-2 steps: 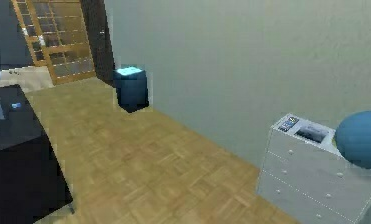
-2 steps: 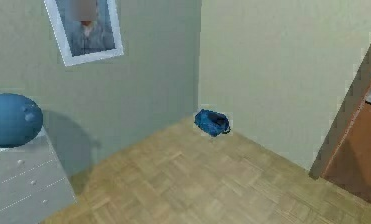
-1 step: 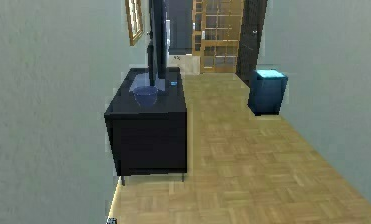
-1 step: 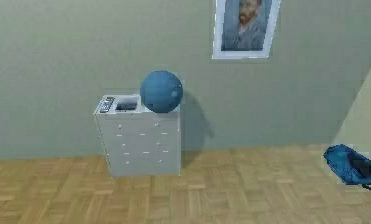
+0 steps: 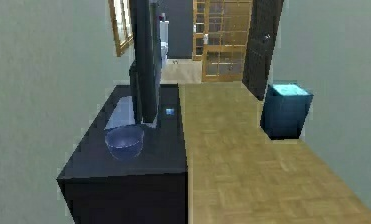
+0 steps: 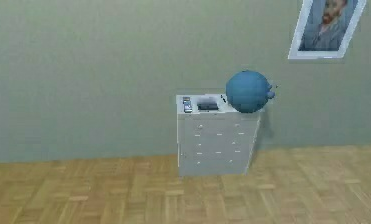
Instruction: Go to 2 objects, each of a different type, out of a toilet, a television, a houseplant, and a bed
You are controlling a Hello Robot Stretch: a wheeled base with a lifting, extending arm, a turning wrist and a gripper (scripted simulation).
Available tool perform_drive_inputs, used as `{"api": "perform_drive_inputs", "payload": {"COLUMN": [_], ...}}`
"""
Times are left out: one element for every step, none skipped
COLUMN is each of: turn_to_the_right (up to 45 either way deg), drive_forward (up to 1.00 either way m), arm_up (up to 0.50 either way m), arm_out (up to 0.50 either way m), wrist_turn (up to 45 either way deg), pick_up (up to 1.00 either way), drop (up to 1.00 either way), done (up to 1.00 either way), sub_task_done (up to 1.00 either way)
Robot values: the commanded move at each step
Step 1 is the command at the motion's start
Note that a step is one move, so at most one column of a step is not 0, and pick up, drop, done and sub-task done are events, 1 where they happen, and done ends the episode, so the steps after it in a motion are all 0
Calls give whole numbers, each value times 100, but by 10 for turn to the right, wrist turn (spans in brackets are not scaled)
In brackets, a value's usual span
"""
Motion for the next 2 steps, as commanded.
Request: {"api": "perform_drive_inputs", "payload": {"turn_to_the_right": [-90, 0], "drive_forward": [0, 0], "arm_up": [0, 0], "arm_out": [0, 0], "wrist_turn": [0, 0], "pick_up": [0, 0], "drop": [0, 0], "done": [0, 100], "sub_task_done": [0, 0]}}
